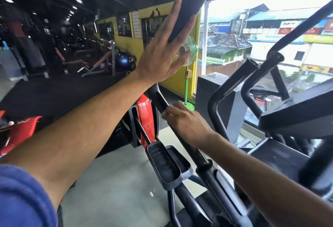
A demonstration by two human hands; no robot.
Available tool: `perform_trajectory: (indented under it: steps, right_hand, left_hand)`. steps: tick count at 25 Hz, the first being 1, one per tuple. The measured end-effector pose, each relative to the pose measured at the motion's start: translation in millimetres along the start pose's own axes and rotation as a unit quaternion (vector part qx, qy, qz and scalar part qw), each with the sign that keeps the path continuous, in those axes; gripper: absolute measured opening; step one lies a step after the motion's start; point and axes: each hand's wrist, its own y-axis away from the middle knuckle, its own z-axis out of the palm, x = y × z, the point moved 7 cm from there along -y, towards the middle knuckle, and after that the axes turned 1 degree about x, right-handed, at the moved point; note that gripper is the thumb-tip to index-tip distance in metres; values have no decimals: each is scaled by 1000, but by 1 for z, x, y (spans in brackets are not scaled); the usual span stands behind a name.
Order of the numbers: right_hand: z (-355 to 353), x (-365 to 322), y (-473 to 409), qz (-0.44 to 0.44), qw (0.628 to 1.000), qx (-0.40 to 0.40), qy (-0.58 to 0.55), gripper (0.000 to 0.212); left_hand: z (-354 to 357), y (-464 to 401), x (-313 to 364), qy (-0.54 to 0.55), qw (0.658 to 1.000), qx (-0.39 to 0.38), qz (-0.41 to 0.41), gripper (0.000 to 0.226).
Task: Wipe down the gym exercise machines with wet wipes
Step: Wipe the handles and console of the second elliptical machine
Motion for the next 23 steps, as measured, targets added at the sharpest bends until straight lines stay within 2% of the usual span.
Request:
perform_trajectory:
  steps: [3,5,7,11,14,17,20,23]
  right_hand:
    - [-8,-1,-44,0,999,17,41,28]
    - [-7,-4,-43,7,1000,5,16,23]
    - [-2,-11,-19,-1,999,-16,-32,27]
    - [11,-16,59,19,995,-68,-75,14]
    - [22,-13,108,39,986,-133,-90,36]
    - [26,-17,124,20,986,-154,-67,48]
    - [24,-19,117,20,987,-148,-54,43]
    - [6,-19,78,32,995,-77,-48,28]
  left_hand:
    - [0,11,1,-10,1000,0,-13,86]
    - [3,24,2,-16,1000,-6,-23,80]
    - [6,40,-1,-16,1000,-11,-24,78]
    - [12,54,-6,-10,999,-16,-36,76]
    - [14,56,-7,-2,999,-8,-43,76]
    - [14,56,-7,8,999,-2,-48,75]
    - [16,58,-6,14,999,1,-41,72]
    - [15,57,-6,24,999,1,-39,69]
